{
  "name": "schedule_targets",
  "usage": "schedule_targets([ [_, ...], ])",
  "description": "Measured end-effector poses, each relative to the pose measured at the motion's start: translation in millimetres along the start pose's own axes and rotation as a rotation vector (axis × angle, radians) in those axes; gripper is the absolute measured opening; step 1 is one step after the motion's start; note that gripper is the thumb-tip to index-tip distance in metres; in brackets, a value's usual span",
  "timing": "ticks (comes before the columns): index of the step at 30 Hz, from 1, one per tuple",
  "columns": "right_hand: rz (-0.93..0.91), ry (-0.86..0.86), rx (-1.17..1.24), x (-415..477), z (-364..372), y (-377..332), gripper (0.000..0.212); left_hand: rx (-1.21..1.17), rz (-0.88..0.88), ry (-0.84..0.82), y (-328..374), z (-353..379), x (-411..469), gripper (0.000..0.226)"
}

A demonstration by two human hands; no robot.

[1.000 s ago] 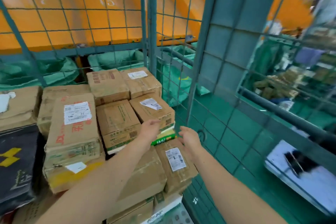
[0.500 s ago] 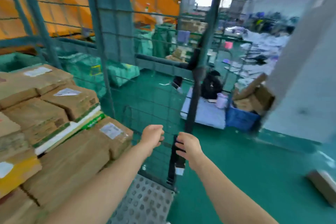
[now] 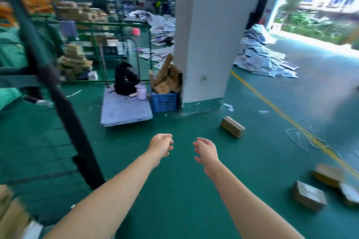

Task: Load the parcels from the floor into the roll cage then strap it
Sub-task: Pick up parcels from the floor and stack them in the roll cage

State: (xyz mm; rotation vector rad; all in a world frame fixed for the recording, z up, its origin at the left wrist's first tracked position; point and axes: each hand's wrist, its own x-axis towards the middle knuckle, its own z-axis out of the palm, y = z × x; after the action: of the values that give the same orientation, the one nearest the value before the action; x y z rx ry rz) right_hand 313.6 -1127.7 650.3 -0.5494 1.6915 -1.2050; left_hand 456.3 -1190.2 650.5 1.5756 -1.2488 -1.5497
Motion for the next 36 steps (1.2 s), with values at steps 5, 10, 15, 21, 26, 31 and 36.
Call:
schedule_targets([
  [5,-0.010,0.158,0.009,70.6,-99.0,-21.7,0.046,0.083,-0.020,-0.177,40.4,117.3,46.8,0.019],
  [10,-0.025,0.226,-0.029,149.4,-185.4,-56.0,0.053,0.142,-0.018,-0.272,80.6,226.4,97.6,0.021],
  [15,-0.028,0.239,-0.067,217.2,-253.7,-82.6,0.056,0.145,-0.034,-0.299,106.8,314.4,150.7,0.026],
  [21,0.016,0.251,-0.068,309.6,-313.8,-101.8,0.062,0.203,-0.072,-0.320,131.6,393.0,229.0,0.034],
  [26,0.079,0.293,-0.065,408.1,-344.7,-121.3,0.070,0.242,-0.105,-0.352,155.9,454.0,318.4,0.038],
  [31,0.082,0.318,-0.084,518.3,-363.9,-169.4,0.075,0.289,-0.120,-0.407,208.8,517.9,424.0,0.024],
  [36,0.093,0.325,-0.081,610.8,-384.4,-218.0,0.075,0.306,-0.132,-0.422,255.8,578.3,512.3,0.033],
])
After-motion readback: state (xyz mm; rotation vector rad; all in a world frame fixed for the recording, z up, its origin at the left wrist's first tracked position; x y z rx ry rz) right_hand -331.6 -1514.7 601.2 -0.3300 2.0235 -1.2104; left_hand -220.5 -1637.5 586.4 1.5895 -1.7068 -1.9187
